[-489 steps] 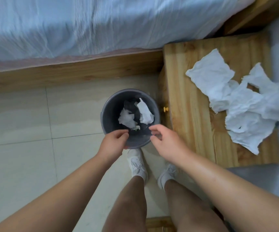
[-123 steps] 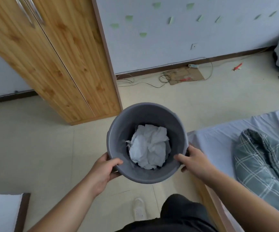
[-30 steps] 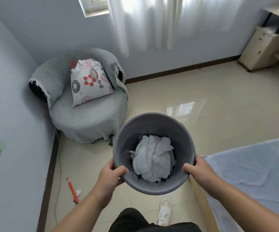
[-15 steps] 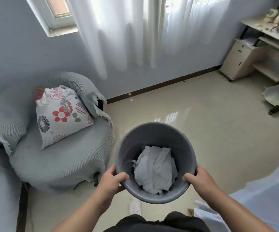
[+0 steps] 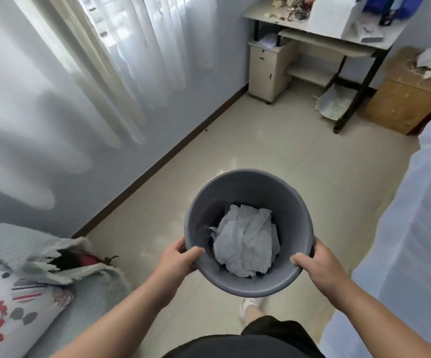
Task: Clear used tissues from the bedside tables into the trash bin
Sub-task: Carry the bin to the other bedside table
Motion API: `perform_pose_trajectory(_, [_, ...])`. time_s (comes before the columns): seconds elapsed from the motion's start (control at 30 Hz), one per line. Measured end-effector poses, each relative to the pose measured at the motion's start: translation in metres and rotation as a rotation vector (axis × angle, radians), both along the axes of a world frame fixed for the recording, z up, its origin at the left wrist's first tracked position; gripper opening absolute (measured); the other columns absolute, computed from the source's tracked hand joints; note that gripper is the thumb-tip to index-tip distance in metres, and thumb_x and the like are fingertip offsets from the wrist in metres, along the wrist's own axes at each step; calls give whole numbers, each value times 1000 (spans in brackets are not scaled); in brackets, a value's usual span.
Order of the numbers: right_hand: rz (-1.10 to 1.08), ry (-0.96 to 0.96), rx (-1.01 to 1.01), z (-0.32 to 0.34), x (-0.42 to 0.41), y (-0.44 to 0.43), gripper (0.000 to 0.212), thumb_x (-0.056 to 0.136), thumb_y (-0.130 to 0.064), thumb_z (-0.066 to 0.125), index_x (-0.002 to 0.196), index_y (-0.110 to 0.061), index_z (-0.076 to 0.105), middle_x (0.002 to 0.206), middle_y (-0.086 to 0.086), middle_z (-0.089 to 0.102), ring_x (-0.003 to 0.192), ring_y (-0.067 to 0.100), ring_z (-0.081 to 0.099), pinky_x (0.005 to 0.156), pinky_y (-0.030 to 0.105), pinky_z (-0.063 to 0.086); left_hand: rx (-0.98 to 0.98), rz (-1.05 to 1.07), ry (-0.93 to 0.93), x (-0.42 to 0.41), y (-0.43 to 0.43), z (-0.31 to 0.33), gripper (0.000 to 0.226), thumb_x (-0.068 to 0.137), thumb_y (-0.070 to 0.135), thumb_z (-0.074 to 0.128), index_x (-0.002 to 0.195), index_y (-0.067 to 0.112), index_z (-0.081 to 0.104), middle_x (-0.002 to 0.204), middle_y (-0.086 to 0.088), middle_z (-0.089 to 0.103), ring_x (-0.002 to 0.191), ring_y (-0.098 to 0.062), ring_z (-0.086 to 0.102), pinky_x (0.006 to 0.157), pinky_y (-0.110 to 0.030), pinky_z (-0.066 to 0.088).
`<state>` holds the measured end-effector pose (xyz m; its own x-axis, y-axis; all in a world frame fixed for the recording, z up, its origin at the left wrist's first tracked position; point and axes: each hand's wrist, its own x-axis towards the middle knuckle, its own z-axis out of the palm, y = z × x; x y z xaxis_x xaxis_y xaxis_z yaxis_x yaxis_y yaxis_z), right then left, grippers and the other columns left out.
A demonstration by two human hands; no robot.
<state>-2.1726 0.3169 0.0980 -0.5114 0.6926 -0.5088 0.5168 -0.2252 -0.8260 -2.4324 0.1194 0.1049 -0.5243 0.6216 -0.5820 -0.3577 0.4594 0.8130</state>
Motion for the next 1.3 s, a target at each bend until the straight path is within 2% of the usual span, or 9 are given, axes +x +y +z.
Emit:
perform_pose_trajectory(0.17, [-16, -13, 21, 17, -33, 105, 35, 67, -33, 66, 101, -24, 65, 86, -16, 73, 79, 5, 68, 74, 33, 52, 7, -81, 51, -45, 116, 25, 41, 79, 18, 72, 120, 25, 74, 109, -2, 82, 98, -23, 79, 79, -33, 65])
perform_pose_trajectory(0.27, [-32, -11, 66, 35, -56, 165, 31, 69, -30, 66, 99, -24, 65, 88, -7, 74, 89, 16, 69, 74, 32, 51, 35, -110, 33, -67, 175, 29, 36, 91, 10, 69, 124, 22, 72, 113, -4, 81, 103, -25, 78, 84, -38, 65])
perform_pose_trajectory(0.37, [-67, -19, 84, 42, -67, 214, 28, 73, -27, 67, 100, -23, 64, 95, 1, 73, 91, 22, 68, 78, 35, 53, 54, -158, 11, -84, 233, 29, 42, 82, 19, 72, 124, 21, 73, 117, -6, 80, 108, -27, 77, 84, -35, 65])
perform_pose_trajectory(0.5, [-158, -64, 44, 30, -70, 265, 30, 71, -30, 68, 100, -22, 66, 96, 2, 74, 92, 21, 69, 82, 35, 54, 40, -256, -13, -108, 320, 12, 46, 79, 23, 73, 124, 25, 73, 117, -3, 81, 106, -26, 77, 89, -41, 64])
perform_pose_trajectory(0.63, [-285, -124, -13, 19, -75, 318, 33, 69, -34, 66, 101, -25, 68, 98, -1, 75, 97, 20, 70, 89, 39, 55, 19, -391, -61, -129, 418, -10, 34, 90, 14, 69, 123, 23, 73, 115, -4, 81, 103, -25, 78, 86, -40, 64])
perform_pose_trajectory(0.8, [-398, -168, 13, 39, -70, 408, 26, 78, -31, 70, 104, -32, 66, 95, -12, 74, 89, 4, 69, 76, 30, 52, 3, -552, -110, -142, 550, -5, 31, 79, 22, 73, 108, 29, 80, 115, -6, 81, 103, -27, 78, 87, -40, 63])
perform_pose_trajectory(0.9, [-477, -165, 56, 48, -52, 450, 21, 84, -25, 72, 103, -33, 65, 91, -23, 71, 83, -8, 65, 72, 26, 48, 39, -706, -100, -138, 631, 7, 32, 77, 27, 76, 107, 34, 81, 117, -4, 80, 106, -24, 77, 84, -32, 63])
perform_pose_trajectory(1.17, [-751, -143, 20, 23, 13, 541, 32, 65, -39, 68, 96, -29, 69, 92, -5, 75, 90, 14, 69, 83, 41, 55, 49, -949, -97, -67, 806, -2, 35, 79, 24, 77, 113, 28, 79, 119, -8, 79, 109, -28, 75, 85, -32, 63])
perform_pose_trajectory(1.3, [-789, -129, -28, 2, 56, 616, 36, 62, -42, 66, 95, -27, 67, 95, 4, 73, 94, 28, 68, 76, 41, 53, -8, -949, -128, -22, 880, -12, 38, 80, 18, 75, 118, 24, 77, 122, -12, 77, 113, -35, 73, 91, -41, 62])
